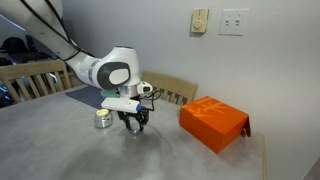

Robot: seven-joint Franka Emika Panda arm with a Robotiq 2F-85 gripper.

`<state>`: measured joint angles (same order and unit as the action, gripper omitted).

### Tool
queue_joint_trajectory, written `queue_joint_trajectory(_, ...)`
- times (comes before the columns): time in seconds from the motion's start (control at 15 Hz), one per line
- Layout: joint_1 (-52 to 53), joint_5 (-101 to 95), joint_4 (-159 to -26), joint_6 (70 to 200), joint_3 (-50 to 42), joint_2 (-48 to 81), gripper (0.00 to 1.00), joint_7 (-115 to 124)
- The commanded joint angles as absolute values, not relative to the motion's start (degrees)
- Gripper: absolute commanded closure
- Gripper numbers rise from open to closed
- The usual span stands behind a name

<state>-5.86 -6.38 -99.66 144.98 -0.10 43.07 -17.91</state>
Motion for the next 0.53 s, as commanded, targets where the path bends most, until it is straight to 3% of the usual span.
queue_joint_trajectory(0.0,-6.93,-5.67,-98.08,145.43,1.03,44.4,0.06,-18.31)
queue_joint_trajectory(0.13,-7.09,-5.54,-98.02,145.6,1.36,44.36,0.0,-18.59)
queue_joint_trajectory(0.47,-6.09,-5.94,-103.13,147.53,1.87,39.7,0.0,-17.75)
